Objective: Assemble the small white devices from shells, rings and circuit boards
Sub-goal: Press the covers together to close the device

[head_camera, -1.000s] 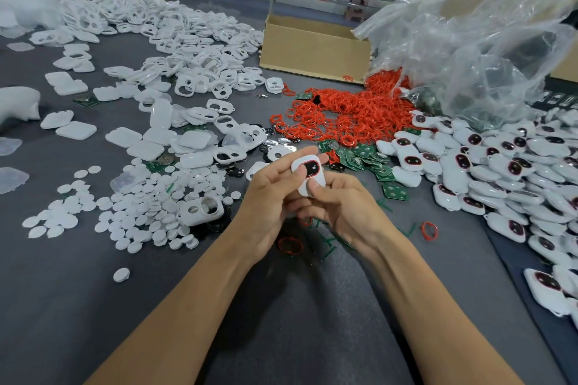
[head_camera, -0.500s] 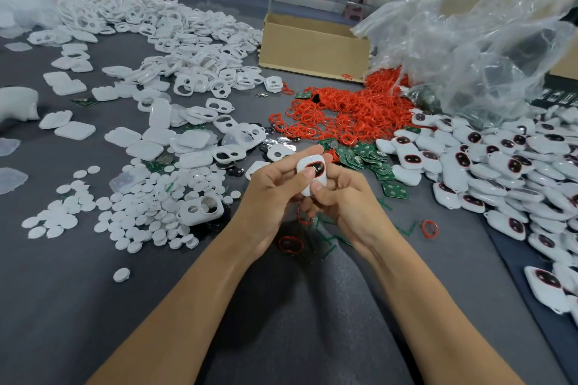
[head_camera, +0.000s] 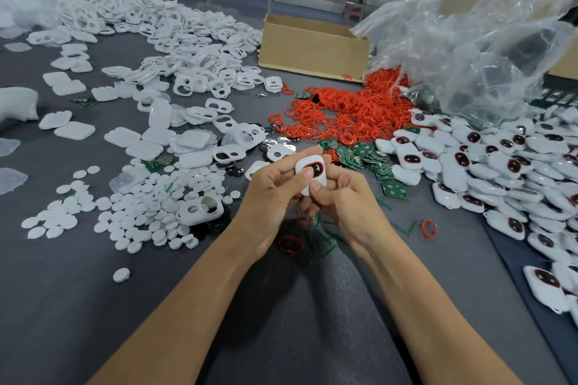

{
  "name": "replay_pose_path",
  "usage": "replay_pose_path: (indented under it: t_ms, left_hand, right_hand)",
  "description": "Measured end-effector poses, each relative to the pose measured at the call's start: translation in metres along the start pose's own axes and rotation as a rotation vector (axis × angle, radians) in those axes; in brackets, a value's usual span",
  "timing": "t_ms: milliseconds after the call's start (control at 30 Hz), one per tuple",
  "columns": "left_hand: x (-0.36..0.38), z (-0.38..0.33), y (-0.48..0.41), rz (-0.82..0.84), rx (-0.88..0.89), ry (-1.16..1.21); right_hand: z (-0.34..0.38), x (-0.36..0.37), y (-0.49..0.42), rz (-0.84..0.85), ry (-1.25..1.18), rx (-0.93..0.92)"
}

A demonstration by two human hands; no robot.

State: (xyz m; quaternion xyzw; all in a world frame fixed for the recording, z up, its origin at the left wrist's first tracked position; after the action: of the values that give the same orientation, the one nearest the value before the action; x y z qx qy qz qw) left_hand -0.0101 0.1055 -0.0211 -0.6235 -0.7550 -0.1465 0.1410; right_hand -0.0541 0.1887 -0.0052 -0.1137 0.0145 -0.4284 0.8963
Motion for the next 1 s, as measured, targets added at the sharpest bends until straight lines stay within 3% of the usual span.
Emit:
replay_pose_path:
  t_ms: [200, 400, 600, 1000]
  left_hand:
    - [-0.0070, 0.0014, -0.0036, -0.059, -0.023, 0.018]
    - [-0.0055, 0.0051, -0.0065, -0.043, -0.033, 0.061]
    - [-0.0054, 0.0039, -0.0070, -0.018, -0.117, 0.224]
    - [0.0023, 0.0002, -0.0027, 0.059, -0.117, 0.185]
  right_hand:
    - [-0.0018, 0.0082, 0.0016, 0.051, -0.027, 0.039]
    - [-0.0013, 0.0027, 0.0007, -0.012, -0.014, 0.031]
    - [-0.0057, 0.0056, -0.0010, 0.020, -0.124, 0.077]
    - [0.0018, 0.0073, 0.0018, 0.063, -0.168, 0.073]
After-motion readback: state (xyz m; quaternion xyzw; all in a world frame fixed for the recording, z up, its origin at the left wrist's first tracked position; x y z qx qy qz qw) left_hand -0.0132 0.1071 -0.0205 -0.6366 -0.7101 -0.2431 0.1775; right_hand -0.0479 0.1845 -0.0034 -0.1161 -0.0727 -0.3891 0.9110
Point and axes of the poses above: each hand's wrist, its own y-axis away from the middle knuckle, its own x-axis out of the palm, z = x × y, the point moved 7 cm from there along -y, towards the middle knuckle, and after that the axes turned 11 degrees about -x, right-handed, at the moved point
